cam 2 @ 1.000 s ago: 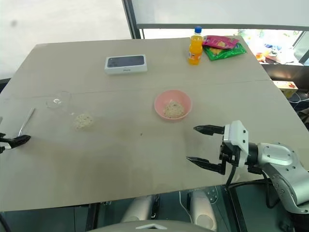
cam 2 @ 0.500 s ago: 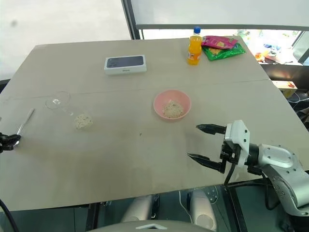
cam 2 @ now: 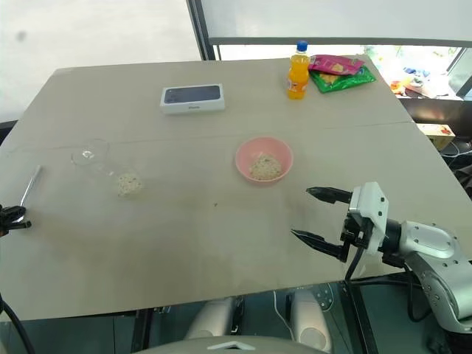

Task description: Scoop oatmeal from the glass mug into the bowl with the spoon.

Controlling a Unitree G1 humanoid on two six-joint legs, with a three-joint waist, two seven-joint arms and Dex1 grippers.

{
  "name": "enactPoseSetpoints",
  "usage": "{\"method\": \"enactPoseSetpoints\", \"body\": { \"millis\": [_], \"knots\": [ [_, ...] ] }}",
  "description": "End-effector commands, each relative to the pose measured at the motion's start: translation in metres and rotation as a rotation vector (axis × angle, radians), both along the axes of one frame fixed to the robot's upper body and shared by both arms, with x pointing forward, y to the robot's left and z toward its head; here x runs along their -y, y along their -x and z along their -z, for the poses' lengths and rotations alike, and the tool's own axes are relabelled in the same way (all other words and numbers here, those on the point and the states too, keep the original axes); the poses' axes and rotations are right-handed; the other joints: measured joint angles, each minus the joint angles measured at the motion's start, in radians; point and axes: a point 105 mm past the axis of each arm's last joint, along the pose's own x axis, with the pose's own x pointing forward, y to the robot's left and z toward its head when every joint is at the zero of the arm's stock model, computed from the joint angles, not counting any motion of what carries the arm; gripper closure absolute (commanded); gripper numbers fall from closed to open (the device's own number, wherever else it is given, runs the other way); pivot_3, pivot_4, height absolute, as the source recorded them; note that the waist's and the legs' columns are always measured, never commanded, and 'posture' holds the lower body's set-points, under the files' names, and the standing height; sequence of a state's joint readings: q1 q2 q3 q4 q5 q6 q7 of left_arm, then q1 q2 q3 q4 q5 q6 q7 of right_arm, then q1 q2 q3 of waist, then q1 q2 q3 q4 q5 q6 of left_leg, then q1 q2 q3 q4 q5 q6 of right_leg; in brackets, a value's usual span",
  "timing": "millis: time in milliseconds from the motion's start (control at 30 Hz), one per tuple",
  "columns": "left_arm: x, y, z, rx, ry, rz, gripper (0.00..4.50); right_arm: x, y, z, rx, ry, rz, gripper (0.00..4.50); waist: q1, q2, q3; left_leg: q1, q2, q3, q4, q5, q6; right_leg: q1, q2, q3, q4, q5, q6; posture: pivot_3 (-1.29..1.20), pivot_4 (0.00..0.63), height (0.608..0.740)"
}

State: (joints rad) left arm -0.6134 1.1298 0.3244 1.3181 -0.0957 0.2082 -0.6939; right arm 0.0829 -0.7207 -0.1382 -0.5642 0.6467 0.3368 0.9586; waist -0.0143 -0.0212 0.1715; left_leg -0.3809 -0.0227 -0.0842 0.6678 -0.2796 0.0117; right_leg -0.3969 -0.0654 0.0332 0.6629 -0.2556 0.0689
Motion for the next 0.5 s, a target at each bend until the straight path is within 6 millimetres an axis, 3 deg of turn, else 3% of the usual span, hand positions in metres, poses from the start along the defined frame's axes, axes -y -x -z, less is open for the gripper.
{"method": "enactPoseSetpoints", "body": {
  "millis": [33,367,433,500],
  "knots": [
    [0.001,-0.023,-0.046,0.222,-0.068,0.031,4.36,0.004,-0.002,-0.009,0.046,-0.010,0.005,0.00,0.005,-0.003,0.000,-0.001,0.000,-0.001,0.001,0.000,0.000,0.000,0.000,-0.002,0.000,0.000,0.000,0.00,0.150,0.740],
    [0.028,-0.061,-0.147,0.627,-0.177,0.140,4.36,0.004,-0.010,-0.012,0.049,-0.032,0.000,0.00,-0.002,-0.007,-0.001,-0.003,-0.002,-0.003,0.002,0.000,0.000,0.000,-0.003,-0.004,-0.001,0.000,0.000,0.00,0.150,0.740],
    [0.039,-0.069,-0.167,0.682,-0.204,0.180,4.36,0.004,-0.015,-0.016,0.055,-0.051,0.015,0.00,-0.001,-0.007,-0.001,-0.003,-0.002,-0.003,0.002,0.000,0.000,0.000,-0.002,-0.004,-0.001,0.000,0.000,0.00,0.150,0.740],
    [0.063,-0.081,-0.191,0.749,-0.233,0.276,4.36,0.006,-0.026,-0.024,0.066,-0.083,0.060,0.00,-0.001,-0.007,-0.001,-0.003,-0.002,-0.003,0.002,0.000,0.000,0.000,-0.002,-0.004,0.000,0.000,0.000,0.00,0.150,0.740]
  ]
}}
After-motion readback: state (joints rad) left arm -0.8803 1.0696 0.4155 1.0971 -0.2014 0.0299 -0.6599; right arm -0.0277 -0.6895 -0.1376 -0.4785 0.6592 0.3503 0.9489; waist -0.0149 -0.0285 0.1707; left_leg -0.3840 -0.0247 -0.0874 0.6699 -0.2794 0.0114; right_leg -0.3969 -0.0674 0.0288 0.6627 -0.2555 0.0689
